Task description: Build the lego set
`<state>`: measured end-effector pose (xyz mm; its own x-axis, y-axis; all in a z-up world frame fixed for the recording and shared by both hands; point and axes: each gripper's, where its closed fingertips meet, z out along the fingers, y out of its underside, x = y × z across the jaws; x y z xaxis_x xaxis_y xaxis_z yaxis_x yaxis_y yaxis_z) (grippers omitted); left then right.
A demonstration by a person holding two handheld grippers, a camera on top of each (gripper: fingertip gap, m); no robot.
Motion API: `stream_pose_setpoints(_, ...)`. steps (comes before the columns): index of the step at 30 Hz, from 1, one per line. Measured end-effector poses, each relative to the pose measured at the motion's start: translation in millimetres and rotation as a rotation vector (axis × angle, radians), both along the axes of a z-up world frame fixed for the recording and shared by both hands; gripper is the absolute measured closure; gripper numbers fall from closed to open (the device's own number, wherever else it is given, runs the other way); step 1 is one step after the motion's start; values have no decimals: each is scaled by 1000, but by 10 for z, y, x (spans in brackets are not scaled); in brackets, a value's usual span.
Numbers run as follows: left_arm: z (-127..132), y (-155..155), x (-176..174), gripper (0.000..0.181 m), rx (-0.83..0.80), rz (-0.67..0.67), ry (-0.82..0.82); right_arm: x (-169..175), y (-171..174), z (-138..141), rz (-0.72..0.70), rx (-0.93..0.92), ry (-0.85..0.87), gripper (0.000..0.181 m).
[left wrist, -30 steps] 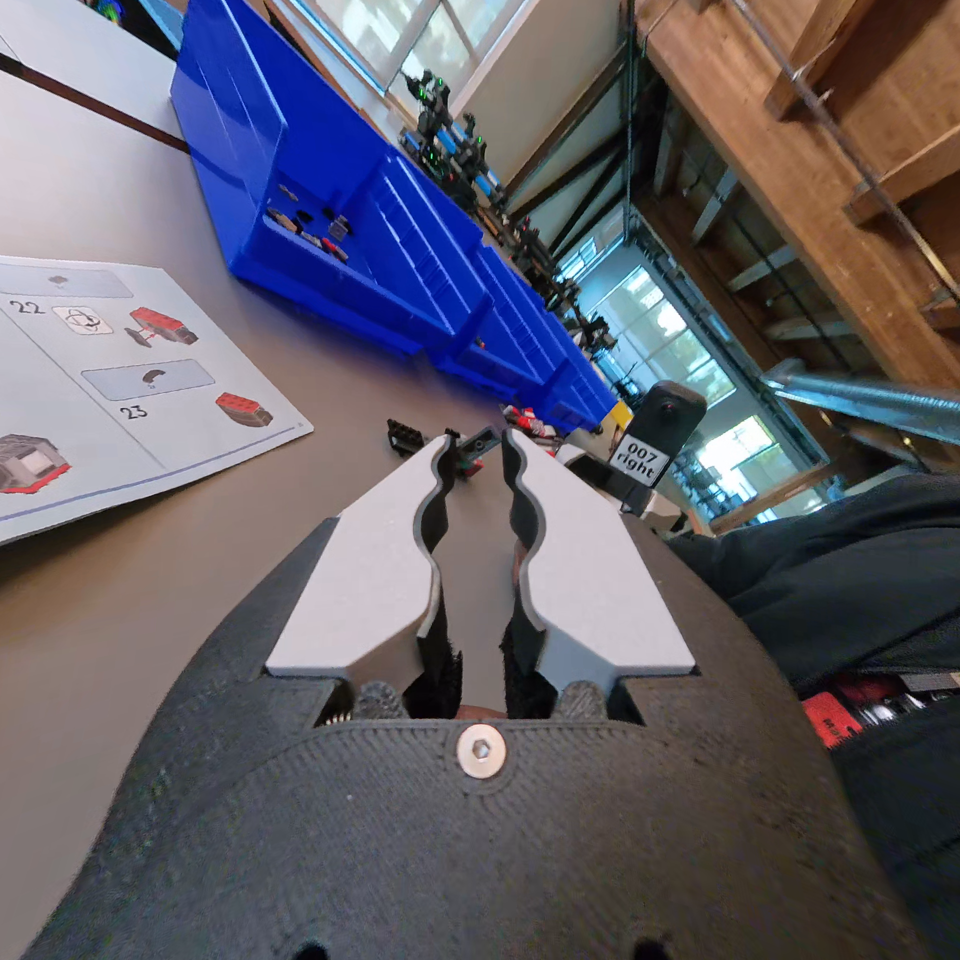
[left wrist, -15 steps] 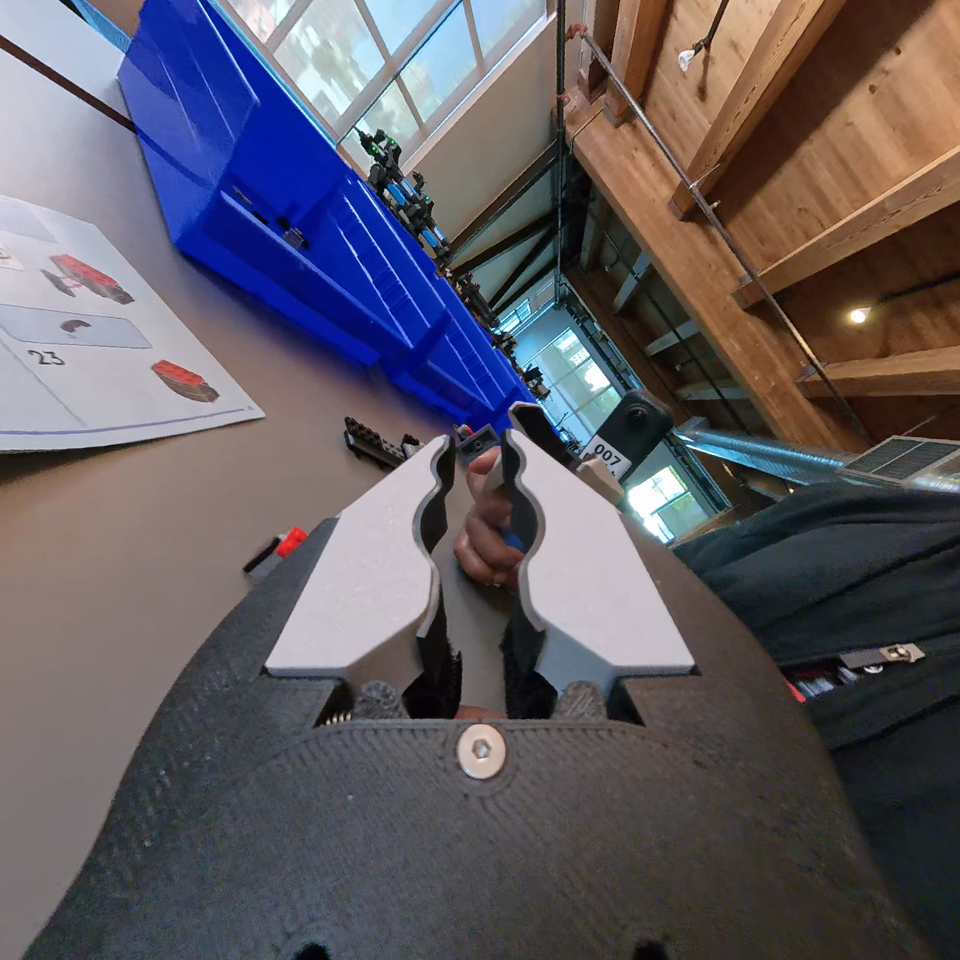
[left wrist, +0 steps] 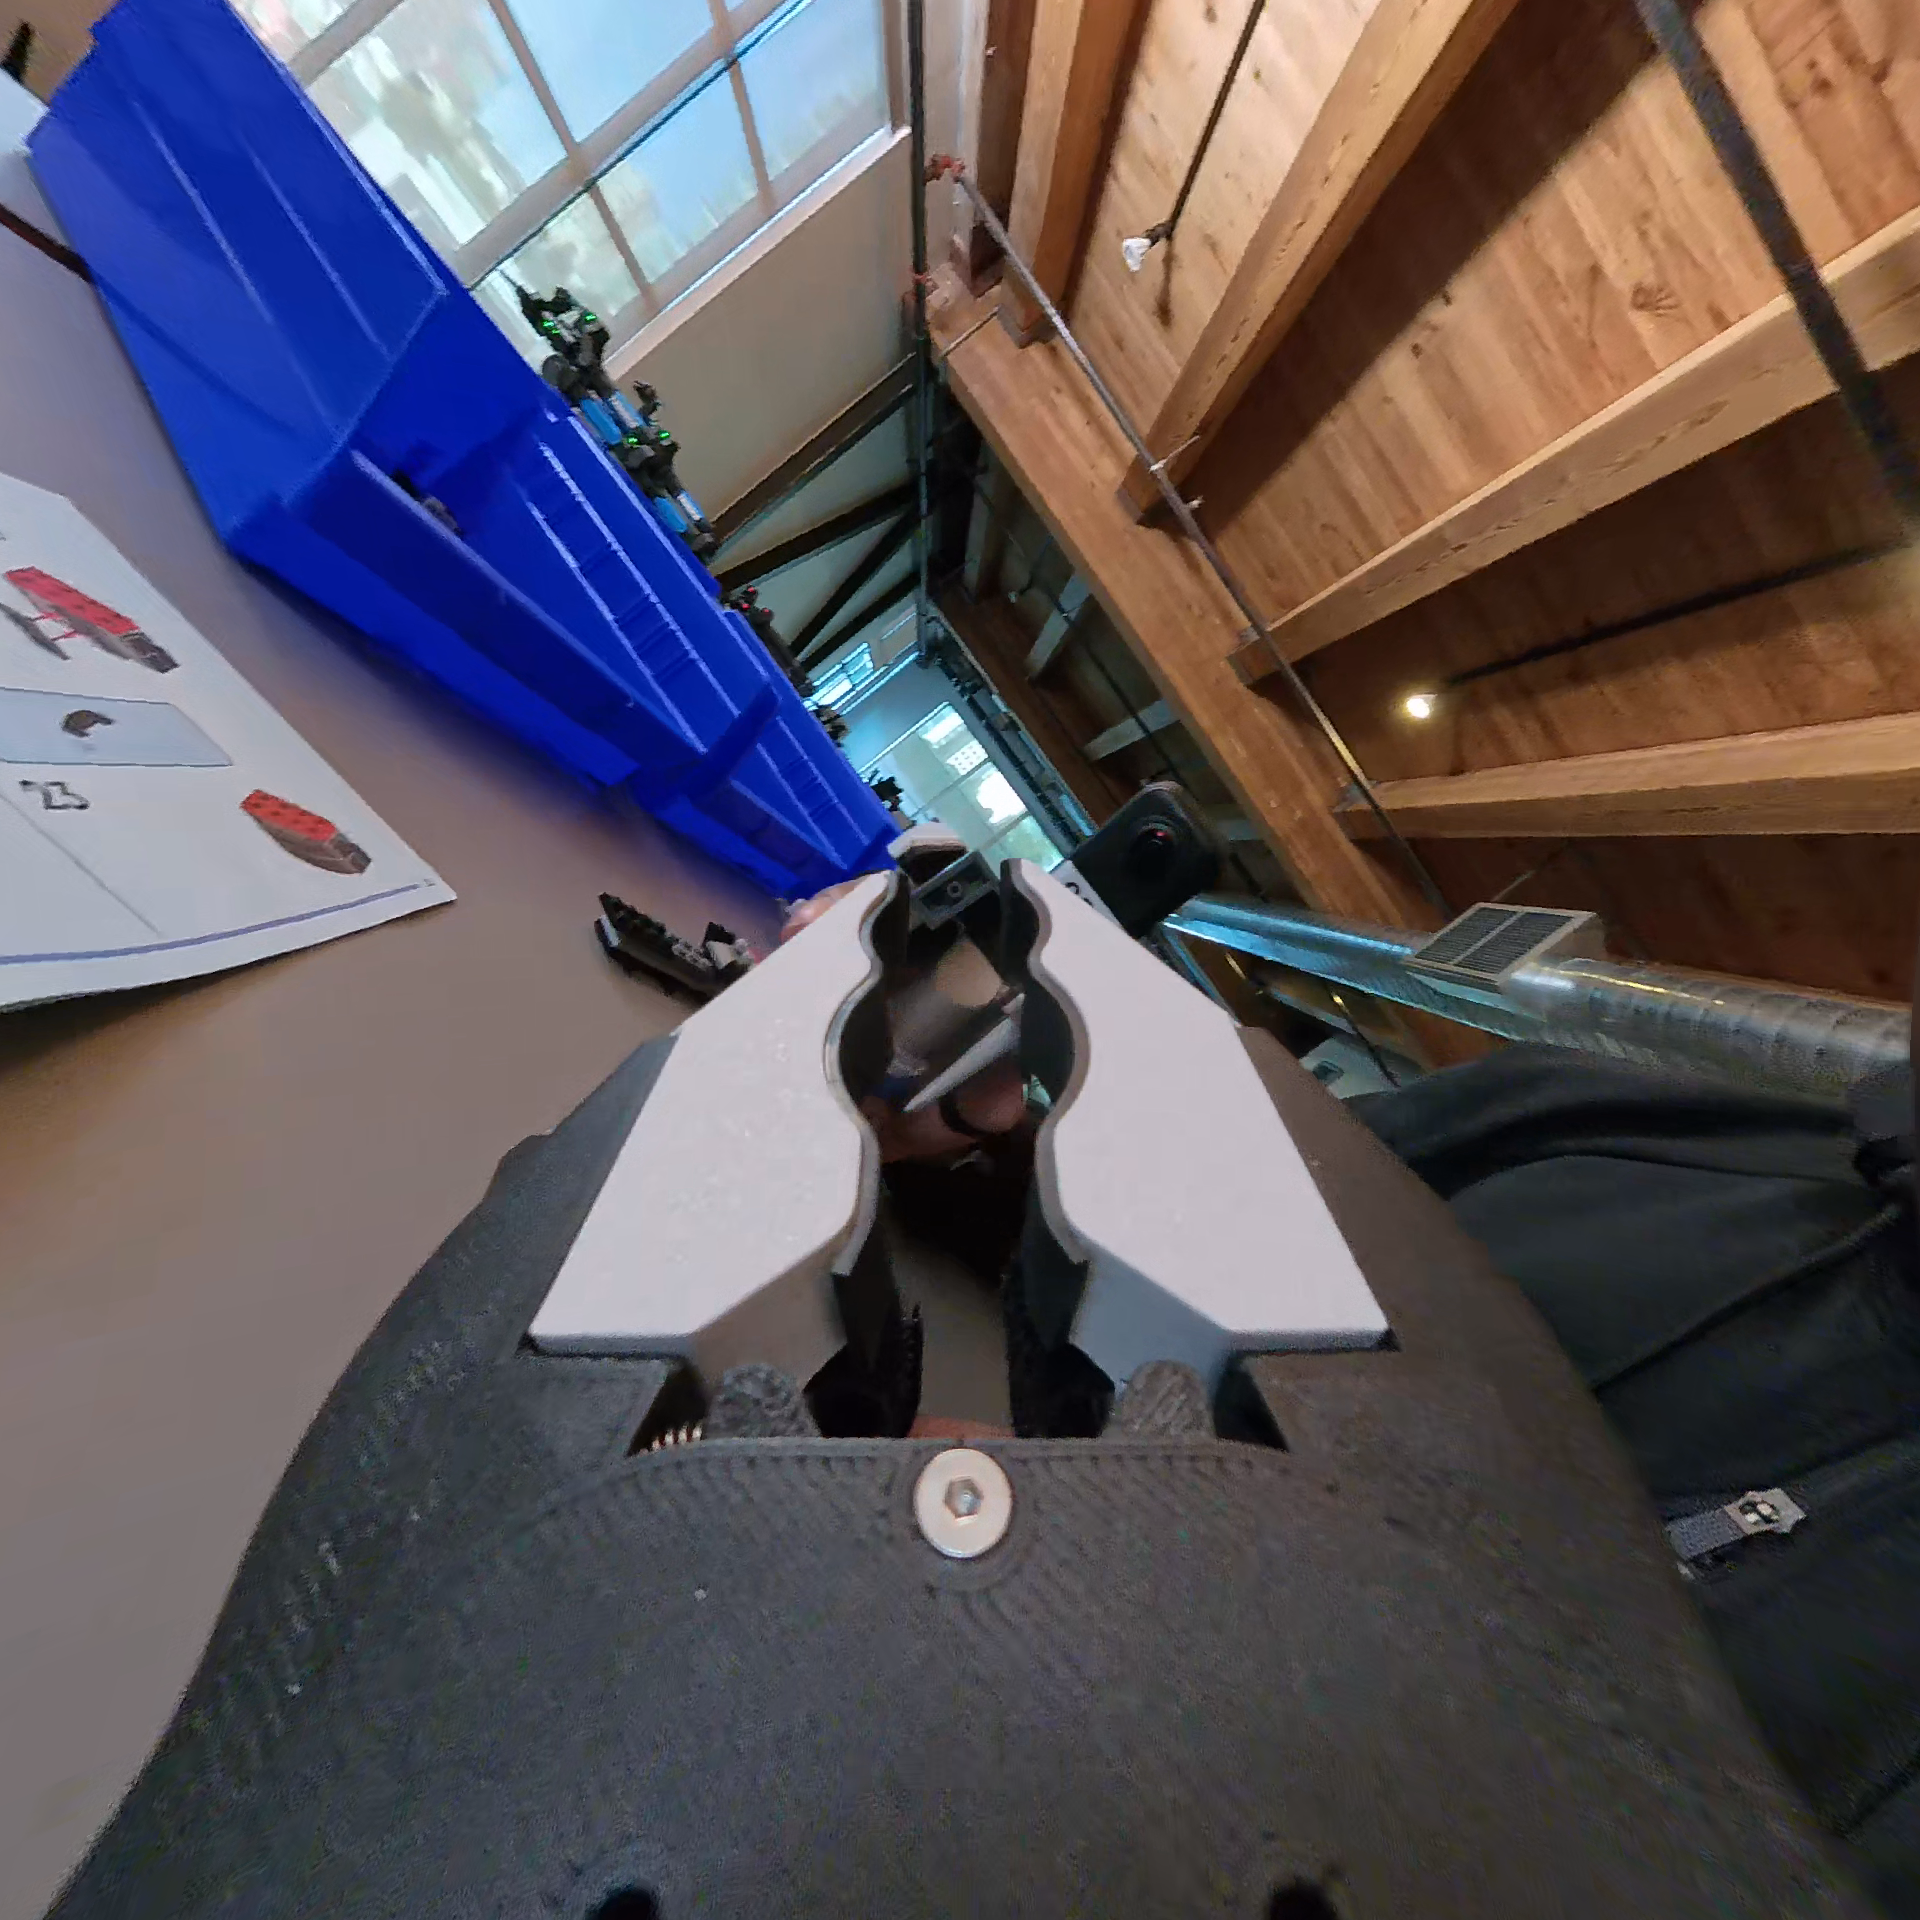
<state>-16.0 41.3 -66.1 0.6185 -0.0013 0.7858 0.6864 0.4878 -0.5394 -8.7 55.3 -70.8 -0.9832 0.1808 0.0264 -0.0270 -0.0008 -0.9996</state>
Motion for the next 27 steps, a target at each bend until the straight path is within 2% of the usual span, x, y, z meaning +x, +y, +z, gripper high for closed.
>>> stream_pose_setpoints(5, 78, 10, 52, 163, 73, -31, 14, -26, -130, 28, 17, -12, 68, 146)
stream_pose_setpoints(14, 112, 132, 110, 163, 114, -90, 13, 26, 16, 167, 32, -50, 121, 155)
stream_pose_setpoints(27, 34, 345, 213, 162, -8, -87, 50, 142, 66, 145, 79, -20, 136, 166)
